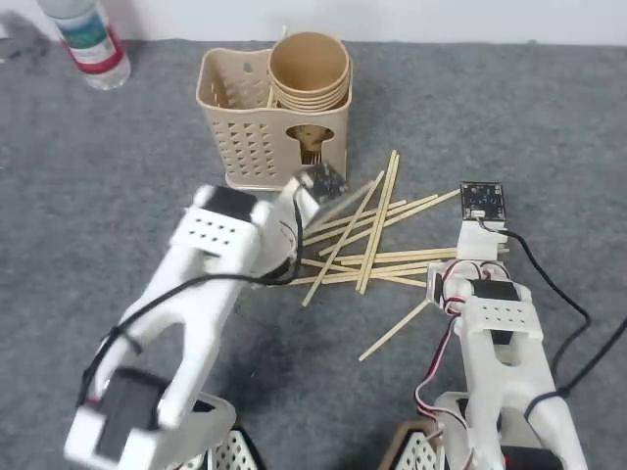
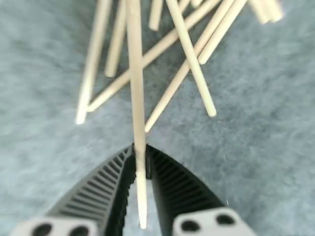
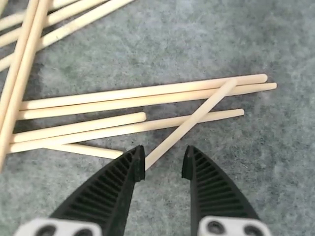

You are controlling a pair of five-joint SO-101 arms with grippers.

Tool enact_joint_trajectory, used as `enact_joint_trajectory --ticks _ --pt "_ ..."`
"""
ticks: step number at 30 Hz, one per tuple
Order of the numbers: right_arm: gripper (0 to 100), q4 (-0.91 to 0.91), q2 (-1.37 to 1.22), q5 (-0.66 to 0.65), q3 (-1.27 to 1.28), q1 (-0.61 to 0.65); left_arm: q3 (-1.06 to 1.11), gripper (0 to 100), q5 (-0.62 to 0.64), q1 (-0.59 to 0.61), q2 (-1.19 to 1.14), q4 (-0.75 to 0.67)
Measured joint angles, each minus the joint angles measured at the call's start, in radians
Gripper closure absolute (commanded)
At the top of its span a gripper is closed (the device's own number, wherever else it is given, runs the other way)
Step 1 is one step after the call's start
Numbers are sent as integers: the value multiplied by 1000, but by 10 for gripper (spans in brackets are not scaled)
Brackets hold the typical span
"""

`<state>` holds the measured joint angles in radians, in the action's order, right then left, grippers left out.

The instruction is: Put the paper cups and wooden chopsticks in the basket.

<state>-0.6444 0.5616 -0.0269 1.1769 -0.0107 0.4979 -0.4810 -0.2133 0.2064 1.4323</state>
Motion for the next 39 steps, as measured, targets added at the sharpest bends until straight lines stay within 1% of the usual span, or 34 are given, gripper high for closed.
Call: enact_joint_trajectory --ticks 3,6,8,11,14,17,20,24,25,27,29,31,33,35,39 --pt "858 0 0 0 0 0 -58 991 0 -20 140 87" --pt "858 0 0 0 0 2 -75 991 8 -48 292 121" --pt "858 0 0 0 0 2 -77 991 38 -54 379 106" --pt "858 0 0 0 0 2 -78 990 109 -37 473 9" --pt "858 0 0 0 0 0 -78 990 212 12 509 -158" --pt "858 0 0 0 0 0 -49 989 290 71 516 -388" --pt "858 0 0 0 0 2 64 989 336 137 516 -715" --pt "858 0 0 0 0 2 276 989 404 207 491 -1243" --pt "858 0 0 0 0 0 305 989 413 218 463 -1356" --pt "858 0 0 0 0 3 315 989 427 229 388 -1519" --pt "858 0 0 0 0 8 293 989 463 249 292 -1593" --pt "858 0 0 0 0 6 239 989 529 275 167 -1629" --pt "858 0 0 0 0 3 158 989 611 292 48 -1633" --pt "858 0 0 0 0 9 86 989 663 293 -52 -1608" --pt "858 3 0 0 0 6 58 988 675 281 -120 -1583"
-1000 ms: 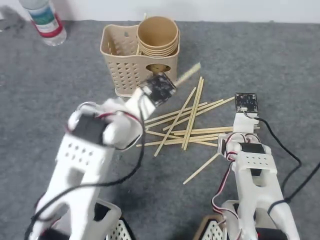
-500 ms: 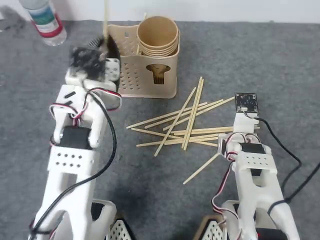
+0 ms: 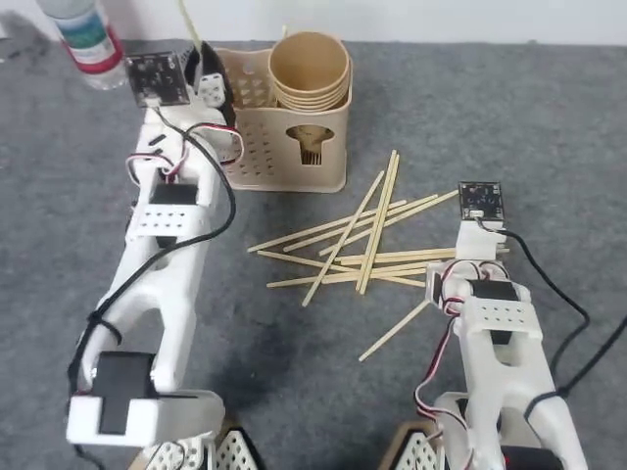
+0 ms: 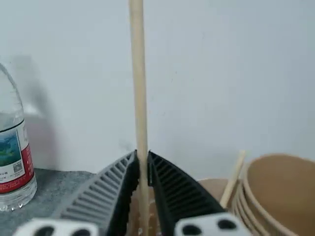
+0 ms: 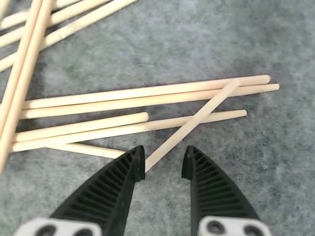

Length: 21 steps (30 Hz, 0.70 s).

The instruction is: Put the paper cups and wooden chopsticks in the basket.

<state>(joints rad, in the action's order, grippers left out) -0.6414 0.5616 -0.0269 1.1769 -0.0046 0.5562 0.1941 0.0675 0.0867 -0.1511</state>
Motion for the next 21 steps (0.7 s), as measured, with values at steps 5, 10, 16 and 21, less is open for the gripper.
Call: enact_joint_trajectory --ticks 5,10,16,21 --pt "858 18 0 0 8 2 -9 987 2 -3 5 6" --pt "858 25 0 0 17 3 29 847 2 -48 48 6" --pt "858 25 0 0 17 2 80 838 2 -80 114 78" --pt "858 25 0 0 17 3 51 838 2 -75 169 253"
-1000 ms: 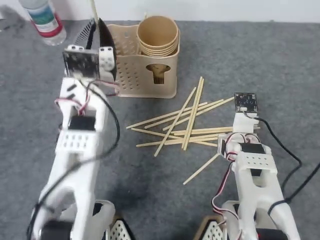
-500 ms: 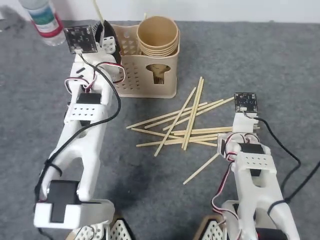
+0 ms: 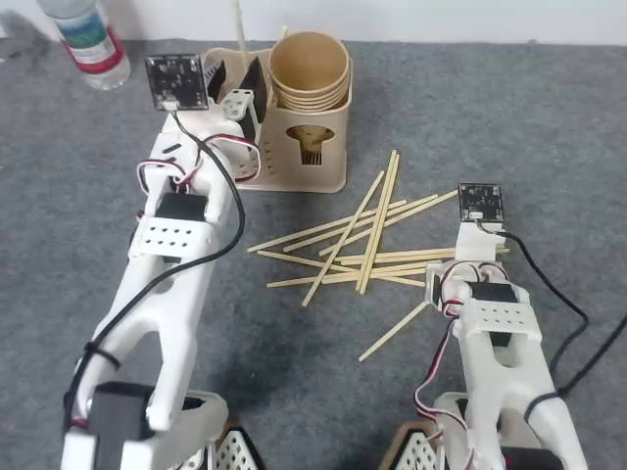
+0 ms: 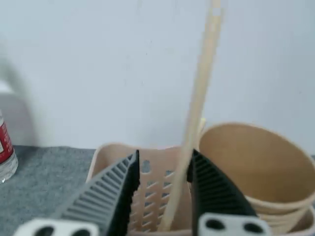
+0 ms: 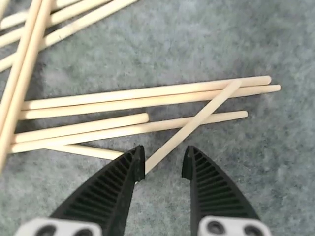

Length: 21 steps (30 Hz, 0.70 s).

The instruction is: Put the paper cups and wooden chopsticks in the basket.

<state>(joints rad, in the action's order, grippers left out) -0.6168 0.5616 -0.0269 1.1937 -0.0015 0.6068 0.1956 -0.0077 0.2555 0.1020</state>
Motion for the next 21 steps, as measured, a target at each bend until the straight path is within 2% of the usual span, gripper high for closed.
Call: enact_joint_trajectory --ticks 5,15,19,21 --pt "858 0 0 0 0 -2 -11 838 -15 -3 107 180" --pt "858 0 0 0 0 -2 -11 840 -221 -18 463 778" --pt "858 0 0 0 0 0 2 840 -288 18 557 1039" --pt "858 0 0 0 0 0 43 840 -298 -2 583 1106"
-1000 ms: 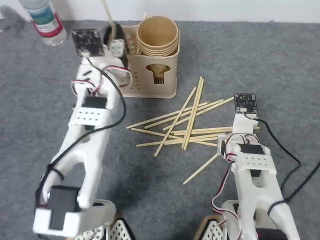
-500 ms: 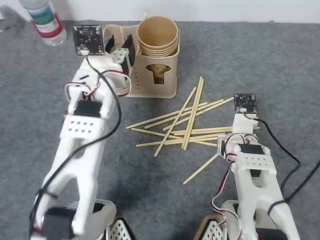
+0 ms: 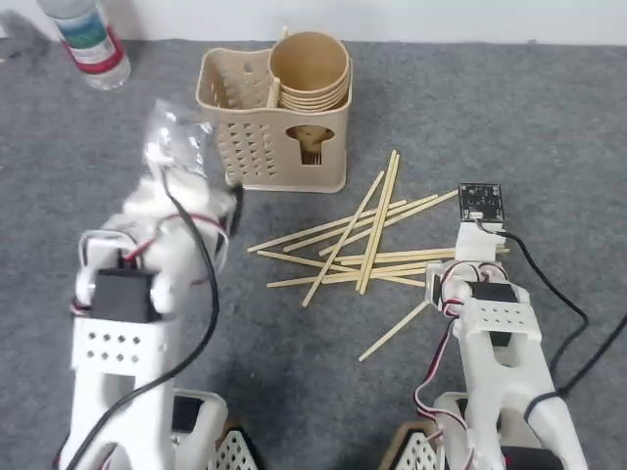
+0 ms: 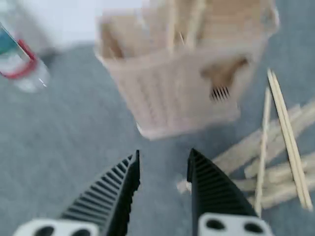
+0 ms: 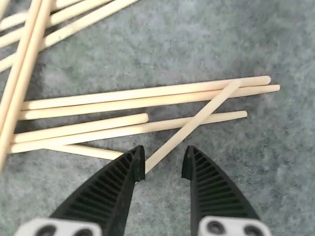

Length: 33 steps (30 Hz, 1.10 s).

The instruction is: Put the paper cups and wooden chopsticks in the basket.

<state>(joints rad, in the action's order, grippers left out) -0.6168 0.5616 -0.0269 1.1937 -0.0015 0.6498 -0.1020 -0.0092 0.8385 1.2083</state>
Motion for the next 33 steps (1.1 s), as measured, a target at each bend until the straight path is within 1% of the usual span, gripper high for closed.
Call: enact_joint_trajectory --ticks 3,6,9,11,13,15,20,24,29,33 --pt "858 0 0 0 0 -2 71 840 -14 -74 9 23" --pt "858 0 0 0 0 -3 91 840 -25 -206 3 25" --pt "858 0 6 0 0 -63 92 840 -23 -336 -55 -3" --pt "858 0 6 0 0 -132 92 840 -8 -393 -123 -51" --pt "858 0 6 14 0 -183 80 841 6 -410 -224 -94" --pt "858 0 6 57 0 -218 29 841 12 -419 -354 -112" --pt "858 6 6 130 0 -327 -176 841 12 -454 -692 -107" --pt "858 21 6 187 0 -404 -330 841 14 -486 -910 -91" --pt "858 35 6 227 0 -465 -463 841 29 -479 -1092 -86" --pt "858 35 6 230 0 -465 -520 841 34 -477 -1162 -86"
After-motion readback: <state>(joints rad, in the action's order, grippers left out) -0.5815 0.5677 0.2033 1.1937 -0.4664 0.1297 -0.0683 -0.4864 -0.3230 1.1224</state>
